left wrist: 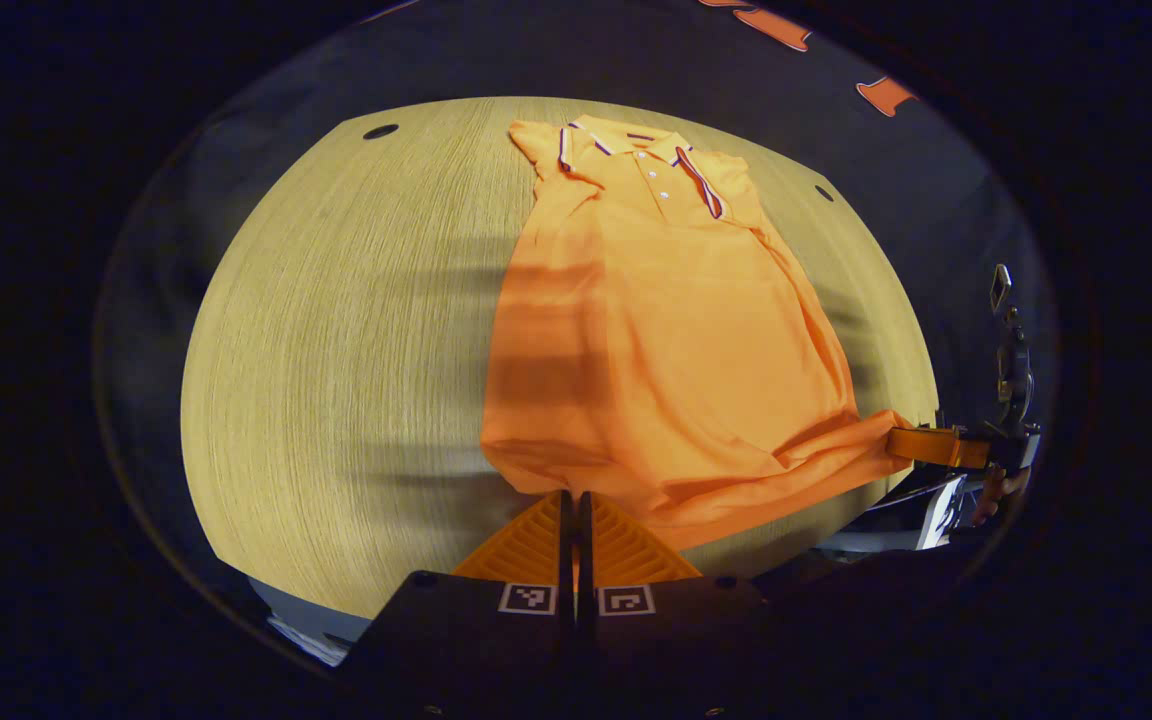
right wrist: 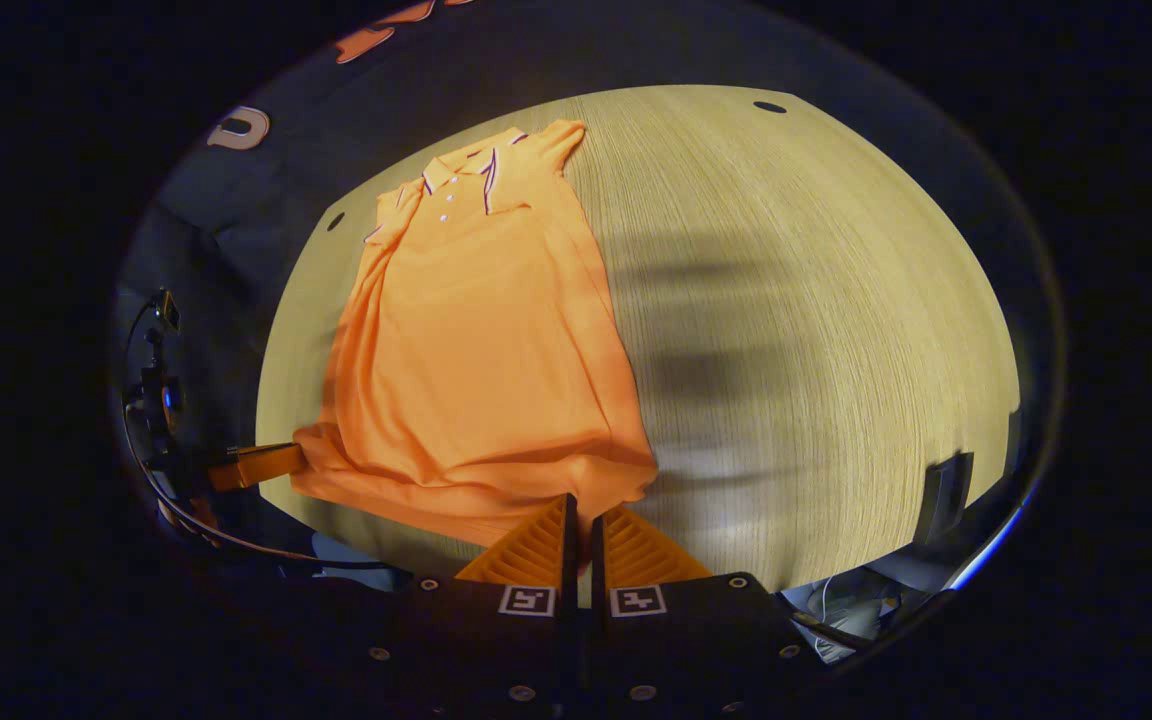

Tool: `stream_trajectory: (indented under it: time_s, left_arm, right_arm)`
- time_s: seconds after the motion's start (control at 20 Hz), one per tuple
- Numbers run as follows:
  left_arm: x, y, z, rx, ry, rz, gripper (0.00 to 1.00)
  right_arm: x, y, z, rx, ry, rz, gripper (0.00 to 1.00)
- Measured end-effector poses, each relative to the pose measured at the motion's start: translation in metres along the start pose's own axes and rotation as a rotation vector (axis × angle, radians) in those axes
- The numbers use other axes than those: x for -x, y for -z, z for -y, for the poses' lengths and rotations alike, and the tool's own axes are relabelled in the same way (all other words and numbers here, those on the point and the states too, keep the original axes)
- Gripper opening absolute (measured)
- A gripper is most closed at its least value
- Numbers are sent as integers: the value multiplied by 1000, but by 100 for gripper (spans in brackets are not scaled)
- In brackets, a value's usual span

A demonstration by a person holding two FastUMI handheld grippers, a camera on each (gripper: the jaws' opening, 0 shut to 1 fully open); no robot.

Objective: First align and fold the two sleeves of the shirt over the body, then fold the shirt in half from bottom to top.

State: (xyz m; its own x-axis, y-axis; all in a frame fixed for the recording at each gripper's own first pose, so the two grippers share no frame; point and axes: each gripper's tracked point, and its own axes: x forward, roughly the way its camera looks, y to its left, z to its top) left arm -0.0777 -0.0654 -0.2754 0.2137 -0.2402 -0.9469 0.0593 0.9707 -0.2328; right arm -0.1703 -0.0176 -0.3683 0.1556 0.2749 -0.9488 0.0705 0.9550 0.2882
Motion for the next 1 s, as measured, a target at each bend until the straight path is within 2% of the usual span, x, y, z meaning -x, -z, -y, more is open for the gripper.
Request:
stream_trajectory:
  time_s: [0.4,0.85,0.95,1.0]
  left_arm:
    - [9,-65,17,-8,29,41,1]
    - [1,-160,7,4,-13,109,1]
    - [-15,-154,5,21,5,57,1]
    - [-25,-141,6,52,24,-15,1]
  right_arm:
    - [10,-67,-12,34,-78,44,6]
    - [-5,-138,-20,81,-150,48,6]
    - [-15,-147,-17,86,-133,37,6]
    - [-18,-149,-17,82,-126,33,6]
